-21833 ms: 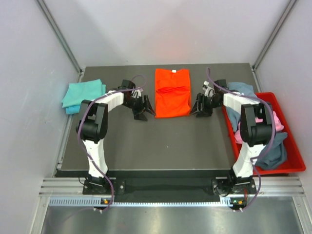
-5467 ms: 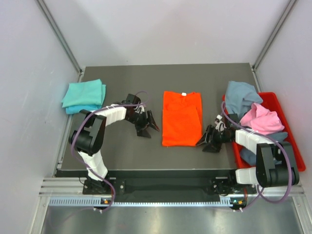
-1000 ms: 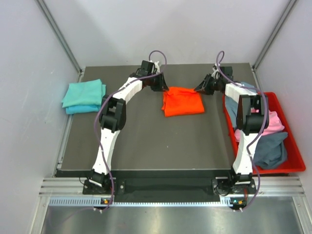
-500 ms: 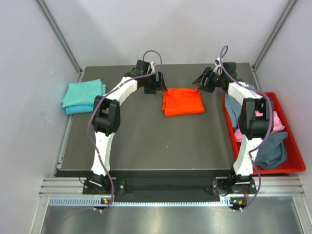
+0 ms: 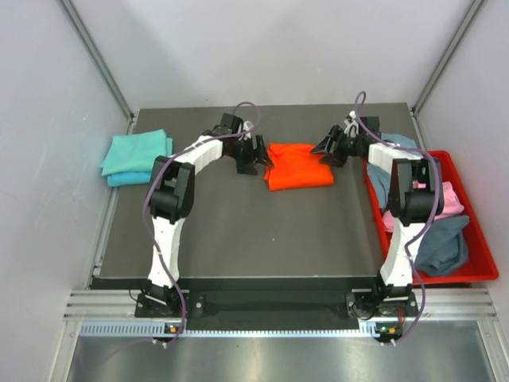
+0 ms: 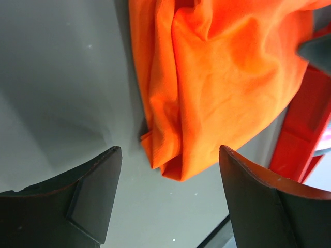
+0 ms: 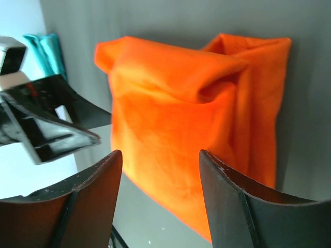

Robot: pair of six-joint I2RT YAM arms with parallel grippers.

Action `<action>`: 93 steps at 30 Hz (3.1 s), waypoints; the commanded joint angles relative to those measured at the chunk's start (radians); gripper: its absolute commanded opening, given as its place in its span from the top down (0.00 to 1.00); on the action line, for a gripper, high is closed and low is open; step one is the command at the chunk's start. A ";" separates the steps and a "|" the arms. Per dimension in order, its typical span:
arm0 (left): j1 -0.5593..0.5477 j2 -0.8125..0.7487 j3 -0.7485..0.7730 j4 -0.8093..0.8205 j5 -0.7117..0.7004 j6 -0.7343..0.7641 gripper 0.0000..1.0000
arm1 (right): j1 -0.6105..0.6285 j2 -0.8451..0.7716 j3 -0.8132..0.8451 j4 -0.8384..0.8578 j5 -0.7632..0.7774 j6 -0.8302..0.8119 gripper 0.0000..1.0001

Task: Fold and stack the t-shirts
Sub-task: Neatly place the folded tshirt to the corner

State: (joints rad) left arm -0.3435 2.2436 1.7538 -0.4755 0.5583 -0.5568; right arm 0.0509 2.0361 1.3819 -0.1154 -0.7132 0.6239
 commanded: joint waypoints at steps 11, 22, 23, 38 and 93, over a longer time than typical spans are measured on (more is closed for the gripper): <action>-0.008 0.122 0.021 0.168 0.176 -0.118 0.44 | 0.018 0.101 -0.003 -0.041 0.026 -0.056 0.39; -0.029 0.160 0.084 0.225 0.198 -0.088 1.00 | 0.018 0.112 0.006 -0.047 0.034 -0.075 0.39; -0.029 0.143 0.070 0.224 0.204 -0.077 1.00 | 0.017 0.105 0.006 -0.046 0.032 -0.078 0.39; 0.075 -0.252 0.061 -0.153 0.035 0.392 1.00 | -0.028 -0.214 0.095 -0.182 0.207 -0.380 0.33; 0.552 -0.145 0.518 -0.502 -0.828 0.900 1.00 | -0.029 -0.289 -0.058 -0.135 0.218 -0.368 0.32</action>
State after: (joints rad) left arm 0.1837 2.0785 2.2185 -1.0573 -0.1928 0.3634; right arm 0.0296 1.7561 1.3109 -0.3107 -0.4805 0.2558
